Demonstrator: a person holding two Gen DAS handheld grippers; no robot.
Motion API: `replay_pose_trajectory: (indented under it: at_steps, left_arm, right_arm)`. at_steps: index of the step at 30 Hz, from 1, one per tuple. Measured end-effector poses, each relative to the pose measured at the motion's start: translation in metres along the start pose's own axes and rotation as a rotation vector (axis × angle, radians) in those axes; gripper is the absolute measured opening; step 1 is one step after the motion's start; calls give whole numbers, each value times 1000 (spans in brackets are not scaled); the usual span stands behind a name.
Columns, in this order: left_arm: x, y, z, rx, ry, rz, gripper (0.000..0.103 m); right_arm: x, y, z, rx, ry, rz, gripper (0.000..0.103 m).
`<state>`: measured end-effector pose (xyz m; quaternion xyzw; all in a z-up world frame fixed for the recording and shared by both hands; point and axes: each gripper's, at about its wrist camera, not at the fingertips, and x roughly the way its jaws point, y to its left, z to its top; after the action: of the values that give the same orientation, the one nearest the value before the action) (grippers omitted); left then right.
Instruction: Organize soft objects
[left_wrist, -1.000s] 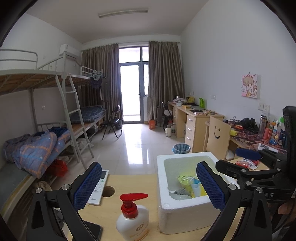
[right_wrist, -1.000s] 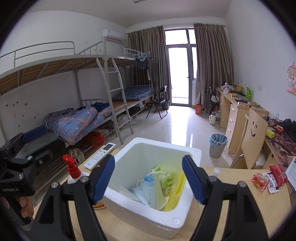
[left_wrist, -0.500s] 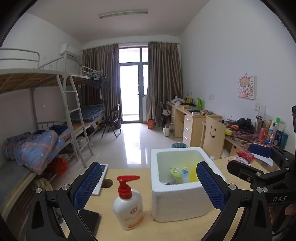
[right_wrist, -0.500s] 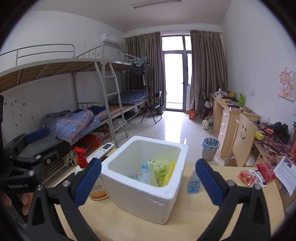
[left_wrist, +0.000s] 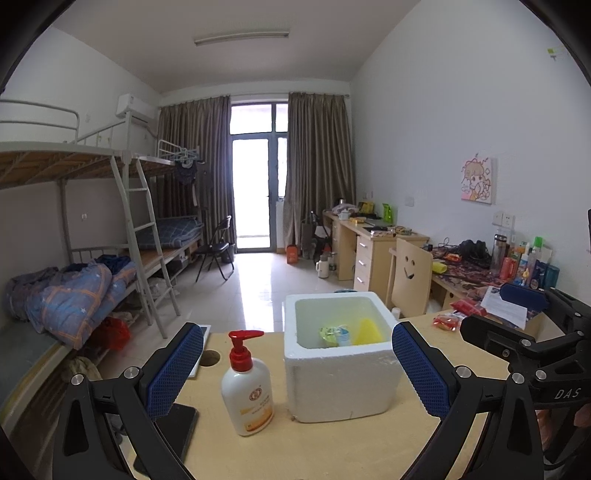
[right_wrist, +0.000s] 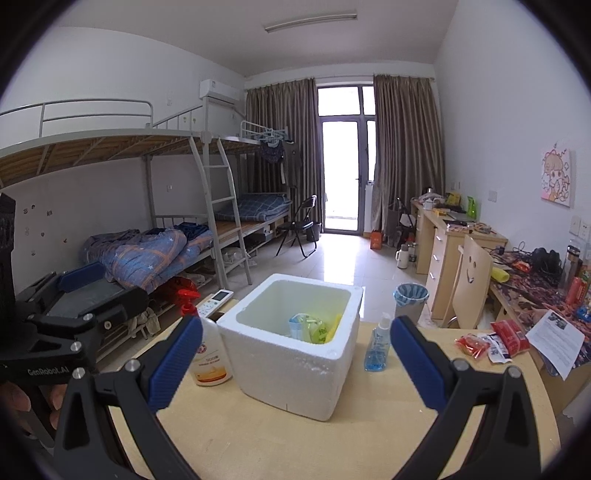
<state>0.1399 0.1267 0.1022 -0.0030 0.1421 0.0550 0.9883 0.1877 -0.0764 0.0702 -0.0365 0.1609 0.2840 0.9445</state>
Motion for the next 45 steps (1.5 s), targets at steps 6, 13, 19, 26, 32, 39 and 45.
replay_pose_trajectory:
  at_steps: [6, 13, 19, 26, 32, 39, 45]
  left_arm:
    - [-23, -7, -1, 8, -22, -17, 102]
    - [-45, -18, -5, 26, -37, -37, 102]
    - [-62, -27, -7, 28, -67, -44, 102]
    - [-72, -34, -20, 39, -83, -27, 102]
    - [-80, -39, -31, 35, -93, -9, 102]
    - [-90, -43, -45, 23, -109, -21, 102]
    - [-101, -45, -63, 6, -119, -34, 102]
  right_arm:
    - [-23, 2, -4, -2, -20, -5, 103]
    - [-54, 7, -13, -15, -54, -19, 103]
    - [-75, 12, -22, -33, -68, -34, 103]
    - [-96, 13, -32, -29, -89, -32, 103]
    - [-106, 10, -43, -34, -100, -42, 103]
    - [-120, 2, -59, -2, -125, -36, 103]
    - [-127, -2, -77, 20, -140, -27, 103]
